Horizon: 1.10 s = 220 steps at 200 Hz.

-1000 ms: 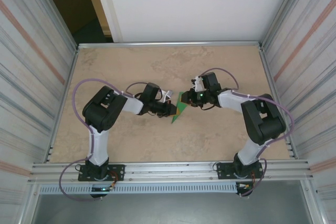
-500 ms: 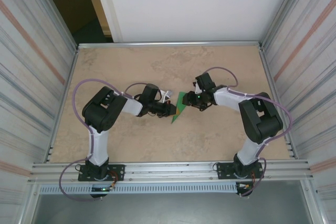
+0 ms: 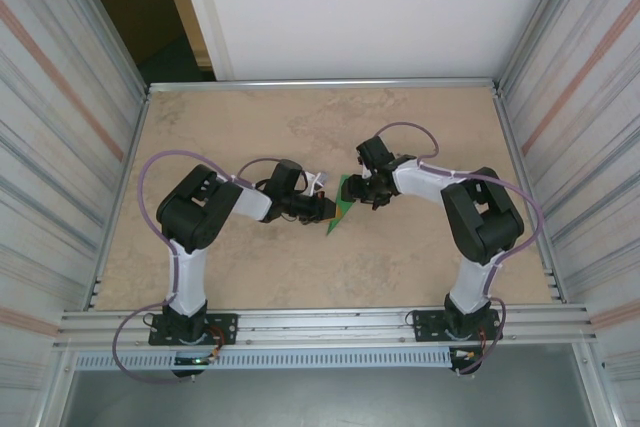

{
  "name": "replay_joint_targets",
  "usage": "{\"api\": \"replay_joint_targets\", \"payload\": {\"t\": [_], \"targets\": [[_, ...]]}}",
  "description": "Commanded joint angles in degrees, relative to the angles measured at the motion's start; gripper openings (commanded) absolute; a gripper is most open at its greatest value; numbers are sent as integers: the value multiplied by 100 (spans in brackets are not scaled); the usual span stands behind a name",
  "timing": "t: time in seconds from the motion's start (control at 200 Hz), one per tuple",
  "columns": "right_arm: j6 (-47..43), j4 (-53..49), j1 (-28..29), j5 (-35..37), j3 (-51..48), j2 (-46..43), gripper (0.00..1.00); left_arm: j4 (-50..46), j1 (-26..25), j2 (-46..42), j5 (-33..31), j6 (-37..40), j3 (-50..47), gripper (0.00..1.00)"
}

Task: Fold a paper plane with a square sheet of paper (pick it up from the middle)
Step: Fold the wing for the fifth time at the center of the table.

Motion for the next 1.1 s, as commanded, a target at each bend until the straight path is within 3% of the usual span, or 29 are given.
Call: {"api": "replay_joint_targets", "payload": {"t": [0.0, 0.436, 0.636, 0.857, 1.097], "targets": [[-132, -372, 78, 134, 149, 396, 62, -811, 128, 581, -958, 170, -337, 2], [127, -1250, 373, 936, 768, 1392, 64, -917, 129, 624, -1047, 263, -362, 12], [225, -1413, 456, 1031, 926, 1594, 67, -1050, 126, 712, -1105, 337, -319, 11], [171, -1064, 280, 316, 721, 899, 68, -993, 126, 706, -1256, 368, -464, 5], [13, 82, -270, -1259, -110, -593, 67, -713, 132, 783, -1404, 366, -613, 0]]}}
